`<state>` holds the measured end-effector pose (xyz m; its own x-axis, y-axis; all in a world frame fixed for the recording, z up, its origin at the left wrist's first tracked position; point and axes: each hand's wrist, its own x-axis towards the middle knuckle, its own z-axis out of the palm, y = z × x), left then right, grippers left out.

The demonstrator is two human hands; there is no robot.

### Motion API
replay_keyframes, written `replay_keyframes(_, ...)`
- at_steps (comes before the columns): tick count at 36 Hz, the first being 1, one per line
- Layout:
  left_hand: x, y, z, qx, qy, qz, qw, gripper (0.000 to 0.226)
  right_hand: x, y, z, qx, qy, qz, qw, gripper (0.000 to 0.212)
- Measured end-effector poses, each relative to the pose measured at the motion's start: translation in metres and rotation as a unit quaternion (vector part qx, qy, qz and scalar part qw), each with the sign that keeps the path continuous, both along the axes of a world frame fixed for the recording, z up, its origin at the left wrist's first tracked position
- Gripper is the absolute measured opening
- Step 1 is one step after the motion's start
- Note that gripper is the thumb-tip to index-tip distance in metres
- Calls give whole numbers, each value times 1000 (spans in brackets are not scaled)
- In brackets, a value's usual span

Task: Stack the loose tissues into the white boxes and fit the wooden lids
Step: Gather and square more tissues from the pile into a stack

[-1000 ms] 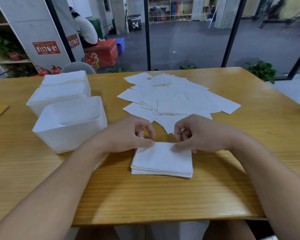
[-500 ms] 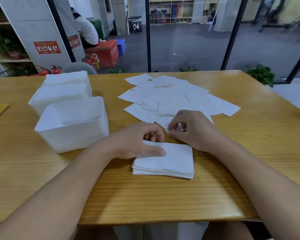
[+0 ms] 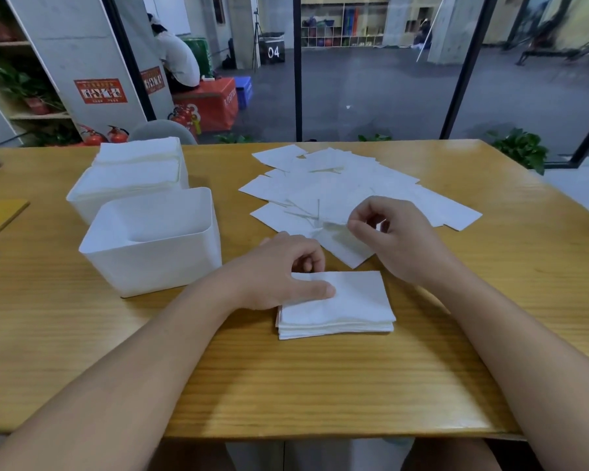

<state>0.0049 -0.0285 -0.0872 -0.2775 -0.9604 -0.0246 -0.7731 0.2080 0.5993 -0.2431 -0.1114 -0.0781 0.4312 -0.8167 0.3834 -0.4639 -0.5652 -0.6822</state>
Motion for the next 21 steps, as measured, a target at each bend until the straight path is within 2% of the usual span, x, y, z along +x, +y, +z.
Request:
replay_keyframes(3,-1,0,0,-27,22,23,999,44,-1,4,1,8,-23,25,999,14)
replay_keyframes(7,-3,-5,3,-54,187,75,978,23,1,11,4,1,-41,64,997,14)
replay_keyframes(11,-8,-6,8,-70,266,85,958,33,4,18,7,4,-56,120,991,13)
replay_keyframes(14,-9,-8,7,-70,299,101,946,42,4,20,7,13,-34,142,989,6)
replay_keyframes(18,-3,-13,3,-123,304,109,938,21,2,19,6,3,-19,110,994,8)
replay_keyframes(21,0,-13,3,-151,316,95,932,15,0,17,6,-20,-29,80,996,11)
